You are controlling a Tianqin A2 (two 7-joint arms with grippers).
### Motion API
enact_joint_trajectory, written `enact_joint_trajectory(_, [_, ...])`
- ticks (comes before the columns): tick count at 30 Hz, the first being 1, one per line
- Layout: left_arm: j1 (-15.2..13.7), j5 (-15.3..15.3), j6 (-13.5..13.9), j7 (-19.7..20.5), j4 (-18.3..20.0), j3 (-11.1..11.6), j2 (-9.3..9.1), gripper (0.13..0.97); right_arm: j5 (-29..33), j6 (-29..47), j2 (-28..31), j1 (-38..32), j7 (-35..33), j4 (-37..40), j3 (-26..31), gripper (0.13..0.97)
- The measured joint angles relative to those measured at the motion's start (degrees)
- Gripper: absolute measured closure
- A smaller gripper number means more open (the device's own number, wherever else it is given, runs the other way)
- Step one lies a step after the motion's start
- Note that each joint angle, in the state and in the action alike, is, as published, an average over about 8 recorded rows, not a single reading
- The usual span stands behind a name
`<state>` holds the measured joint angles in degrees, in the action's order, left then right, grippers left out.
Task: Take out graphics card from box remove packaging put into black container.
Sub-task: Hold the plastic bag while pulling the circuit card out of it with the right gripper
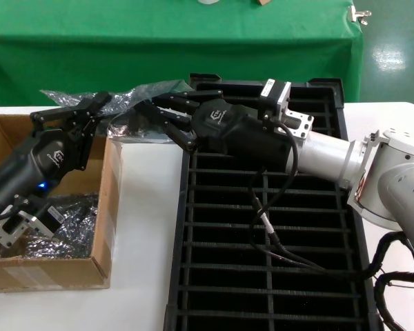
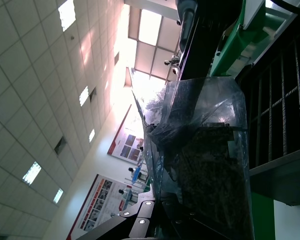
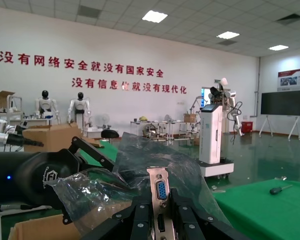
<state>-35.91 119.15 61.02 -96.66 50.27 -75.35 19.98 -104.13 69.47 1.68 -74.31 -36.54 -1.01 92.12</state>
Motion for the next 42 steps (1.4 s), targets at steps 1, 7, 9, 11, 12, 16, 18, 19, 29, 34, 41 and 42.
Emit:
enact_joint_trajectory(1, [-0.02,0.00,0.01,-0.02,-0.04,0.00,0.01,0.959,0.02,0.03,-0.02,-0.01,0.02,0.00,0.02,0.900])
enact_joint_trajectory(7, [-0.07,0.03,0.08,-0.09,-0.21,-0.01,0.04,0.959,0.13,0.10,-0.10,-0.08,0.16,0.01,0.12,0.900])
enact_joint_trajectory(9, [-0.10,0.02,0.10,-0.13,-0.30,-0.03,0.06,0.959,0.16,0.10,-0.12,-0.10,0.20,0.02,0.14,0.900])
enact_joint_trajectory(11, [-0.14,0.01,0.12,-0.18,-0.42,-0.05,0.08,0.959,0.17,0.10,-0.13,-0.12,0.24,0.04,0.15,0.884])
enact_joint_trajectory(12, [-0.16,0.00,0.13,-0.21,-0.49,-0.06,0.10,0.959,0.18,0.10,-0.14,-0.13,0.26,0.05,0.16,0.876])
enact_joint_trajectory(16, [-0.27,-0.05,0.16,-0.35,-0.76,-0.11,0.16,0.959,0.18,0.11,-0.16,-0.15,0.29,0.08,0.15,0.844])
enact_joint_trajectory(18, [-0.32,-0.08,0.17,-0.41,-0.88,-0.14,0.19,0.959,0.17,0.12,-0.16,-0.15,0.30,0.09,0.14,0.836])
enact_joint_trajectory(19, [-0.34,-0.09,0.17,-0.44,-0.93,-0.15,0.21,0.959,0.16,0.12,-0.16,-0.15,0.30,0.09,0.13,0.821])
enact_joint_trajectory(29, [-0.55,-0.12,0.25,-0.55,-1.28,-0.24,0.28,0.959,0.01,-0.08,-0.12,-0.06,0.16,0.10,-0.04,0.709])
enact_joint_trajectory(34, [-0.77,-0.10,0.40,-0.79,-1.69,-0.25,0.32,0.959,-0.08,-0.16,-0.08,-0.02,0.04,0.09,-0.15,0.699])
enact_joint_trajectory(41, [-0.91,-0.07,0.56,-1.07,-2.07,-0.23,0.43,0.959,-0.07,-0.12,-0.09,-0.07,-0.03,0.08,-0.15,0.750])
enact_joint_trajectory(42, [-0.91,-0.06,0.57,-1.08,-2.09,-0.22,0.45,0.959,-0.05,-0.12,-0.09,-0.09,-0.04,0.07,-0.13,0.760])
